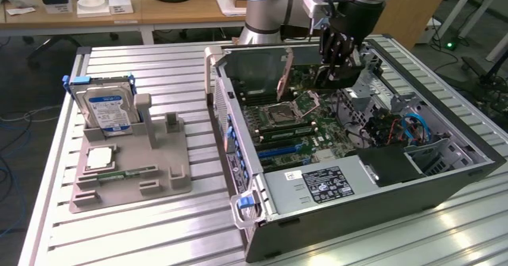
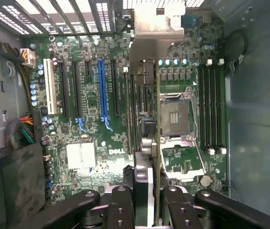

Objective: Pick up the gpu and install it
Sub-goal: 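Insert the gpu into the slot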

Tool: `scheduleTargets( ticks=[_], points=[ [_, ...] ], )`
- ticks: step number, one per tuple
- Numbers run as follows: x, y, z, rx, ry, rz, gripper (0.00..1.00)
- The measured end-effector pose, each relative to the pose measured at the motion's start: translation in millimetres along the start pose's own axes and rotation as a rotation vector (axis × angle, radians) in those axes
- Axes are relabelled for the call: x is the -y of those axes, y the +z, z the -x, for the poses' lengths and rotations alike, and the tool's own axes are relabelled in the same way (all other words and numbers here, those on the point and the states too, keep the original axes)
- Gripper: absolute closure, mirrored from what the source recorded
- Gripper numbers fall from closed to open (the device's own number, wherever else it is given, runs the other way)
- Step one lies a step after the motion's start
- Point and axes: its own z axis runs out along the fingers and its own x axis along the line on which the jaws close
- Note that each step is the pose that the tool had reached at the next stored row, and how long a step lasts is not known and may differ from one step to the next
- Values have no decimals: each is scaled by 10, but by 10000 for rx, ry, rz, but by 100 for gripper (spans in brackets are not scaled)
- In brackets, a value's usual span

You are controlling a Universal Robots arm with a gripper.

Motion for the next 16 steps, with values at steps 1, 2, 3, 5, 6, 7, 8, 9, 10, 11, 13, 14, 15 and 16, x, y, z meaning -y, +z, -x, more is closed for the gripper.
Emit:
scheduleTargets(
  ticks=[1, 2, 3, 5, 6, 7, 8, 9, 10, 11, 13, 14, 15, 16],
  points=[
    [-1, 14, -3, 0, 2, 0, 72],
    [-1, 28, -5, 1, 1, 0, 72],
    [-1, 38, -7, 1, -4, 0, 72],
    [0, 70, -9, 1, -13, 1, 72],
    [0, 87, -11, 0, -15, 1, 72],
    [0, 101, -15, 2, -16, 1, 72],
    [1, 105, -16, -5, -16, 2, 72],
    [1, 111, -16, -7, -25, 2, 72],
    [2, 123, -16, -7, -39, 2, 72],
    [2, 140, -17, -5, -58, 1, 72],
    [-2, 158, -18, -1, -116, -50, 72],
    [-10, 163, -20, -1, -135, -72, 72],
    [-20, 172, -21, 2, -159, -81, 72],
    [-27, 183, -22, 4, -189, -88, 72]
  ],
)
